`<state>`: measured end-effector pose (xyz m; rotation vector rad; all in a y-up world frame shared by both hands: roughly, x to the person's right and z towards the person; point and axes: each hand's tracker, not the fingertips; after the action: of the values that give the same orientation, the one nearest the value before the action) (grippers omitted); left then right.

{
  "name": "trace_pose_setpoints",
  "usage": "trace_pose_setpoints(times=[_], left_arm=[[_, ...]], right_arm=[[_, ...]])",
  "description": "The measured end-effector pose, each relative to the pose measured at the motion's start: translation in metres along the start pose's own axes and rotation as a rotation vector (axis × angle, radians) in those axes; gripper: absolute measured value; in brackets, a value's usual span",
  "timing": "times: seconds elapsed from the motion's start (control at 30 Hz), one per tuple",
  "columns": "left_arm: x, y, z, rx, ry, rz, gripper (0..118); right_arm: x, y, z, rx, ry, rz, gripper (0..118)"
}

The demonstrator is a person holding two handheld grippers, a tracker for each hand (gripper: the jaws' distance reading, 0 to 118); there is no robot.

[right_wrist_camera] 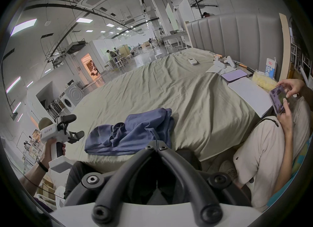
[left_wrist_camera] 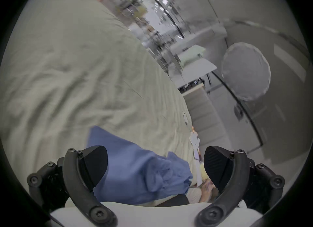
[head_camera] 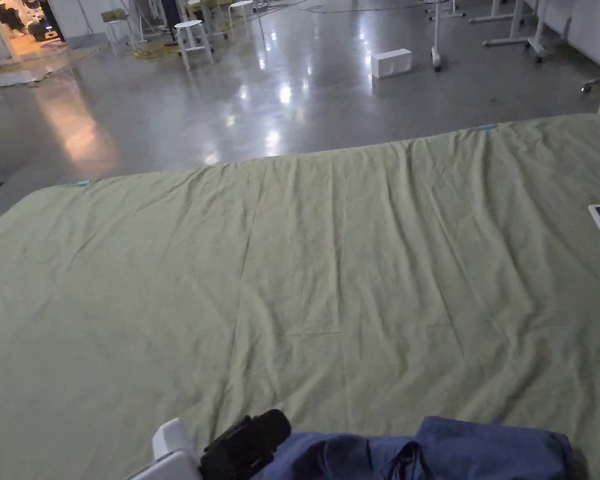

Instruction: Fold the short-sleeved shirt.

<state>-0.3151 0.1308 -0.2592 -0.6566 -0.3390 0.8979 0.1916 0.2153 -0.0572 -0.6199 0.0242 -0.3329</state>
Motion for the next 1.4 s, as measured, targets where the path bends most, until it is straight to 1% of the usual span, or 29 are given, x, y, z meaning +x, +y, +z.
trace_pose_setpoints(times=[0.03, 0.07, 0.13, 0.2, 0.23, 0.27, 0.3, 0.33, 0.37, 0.4, 0.43, 0.47, 0.53, 0.57, 0.63, 0.73, 0.77, 0.87, 0.93, 0.97, 1.0, 1.03, 1.17, 1.2, 1.23, 1.3, 1.4], left_arm=[[-0.017, 0.006, 0.003, -0.017, -0.031, 0.065, 114], [-0.035, 0.01, 0.002, -0.067, -0.094, 0.159, 114], [-0.057, 0.008, -0.004, -0.097, -0.135, 0.28, 114], [-0.068, 0.003, -0.013, -0.118, -0.044, 0.274, 114], [-0.071, 0.0, -0.021, -0.134, -0.014, 0.256, 111], [-0.074, -0.006, -0.03, -0.185, -0.01, 0.237, 104], [-0.071, -0.009, -0.032, -0.189, -0.051, 0.234, 92], [-0.066, -0.009, -0.035, -0.164, -0.086, 0.237, 67], [-0.062, -0.01, -0.042, -0.17, -0.062, 0.261, 43], [-0.065, -0.014, -0.048, -0.191, 0.009, 0.267, 20], [-0.067, -0.018, -0.054, -0.205, 0.035, 0.245, 19], [-0.072, -0.02, -0.057, -0.209, 0.036, 0.262, 19], [-0.077, -0.02, -0.05, -0.179, -0.045, 0.387, 19], [-0.072, -0.02, -0.045, -0.164, -0.05, 0.389, 18], [-0.067, -0.014, -0.035, -0.131, 0.002, 0.289, 16], [-0.062, 0.0, -0.009, -0.078, -0.047, 0.289, 15], [-0.06, 0.009, 0.002, -0.053, -0.041, 0.263, 15], [-0.06, 0.043, 0.038, 0.005, 0.059, 0.171, 15], [-0.05, 0.062, 0.057, 0.0, 0.117, 0.102, 15], [-0.042, 0.066, 0.064, 0.024, 0.134, 0.08, 15], [-0.034, 0.067, 0.065, 0.049, 0.109, 0.086, 15], [-0.024, 0.067, 0.064, 0.047, 0.097, 0.091, 15], [0.04, 0.041, 0.02, -0.038, 0.18, -0.117, 15], [0.058, 0.028, 0.003, -0.07, 0.186, -0.173, 15], [0.072, 0.015, -0.012, -0.088, 0.163, -0.201, 15], [0.095, -0.017, -0.048, -0.164, 0.141, -0.233, 15], [0.121, -0.066, -0.099, -0.301, 0.195, -0.411, 15]], right_arm=[[-0.003, 0.0, 0.0, -0.001, 0.005, 0.004, 0], [-0.005, 0.001, 0.0, -0.003, 0.009, 0.01, 0], [-0.01, 0.002, 0.001, -0.002, 0.015, 0.028, 0], [-0.011, 0.003, 0.002, -0.006, 0.009, 0.043, 0], [-0.008, 0.0, 0.002, -0.008, 0.001, 0.048, 0], [-0.006, -0.001, 0.002, -0.009, -0.007, 0.047, 0], [-0.006, -0.001, 0.003, -0.011, -0.011, 0.042, 0], [-0.004, -0.001, 0.004, -0.013, -0.015, 0.035, 0], [-0.002, -0.003, 0.006, -0.014, -0.019, 0.028, 0], [0.0, -0.004, 0.008, -0.014, -0.023, 0.021, 0], [0.0, -0.004, 0.008, -0.015, -0.027, 0.013, 0], [0.001, -0.004, 0.008, -0.02, -0.029, 0.006, 0], [0.0, -0.005, 0.012, -0.019, -0.038, 0.008, 0], [0.0, -0.005, 0.013, -0.015, -0.042, 0.01, 0], [0.004, -0.007, 0.012, -0.019, -0.044, -0.007, 0], [0.007, -0.007, 0.006, -0.025, -0.029, -0.032, 0], [0.009, -0.008, 0.004, -0.024, -0.023, -0.036, 0], [0.008, -0.006, -0.004, -0.021, 0.007, -0.037, 0], [0.001, -0.001, -0.008, -0.019, 0.032, -0.034, 0], [0.0, -0.002, -0.01, -0.015, 0.054, -0.032, 0], [-0.001, -0.002, -0.013, -0.015, 0.072, -0.025, 0], [-0.005, -0.002, -0.014, -0.011, 0.06, -0.019, 0], [-0.015, -0.001, -0.005, 0.026, 0.045, 0.058, 0], [-0.015, -0.001, -0.001, 0.033, 0.039, 0.076, 0], [-0.014, -0.001, 0.002, 0.034, 0.037, 0.087, 0], [-0.01, -0.003, 0.008, 0.039, 0.013, 0.103, 0], [0.0, -0.005, 0.017, 0.039, -0.029, 0.098, 0]])
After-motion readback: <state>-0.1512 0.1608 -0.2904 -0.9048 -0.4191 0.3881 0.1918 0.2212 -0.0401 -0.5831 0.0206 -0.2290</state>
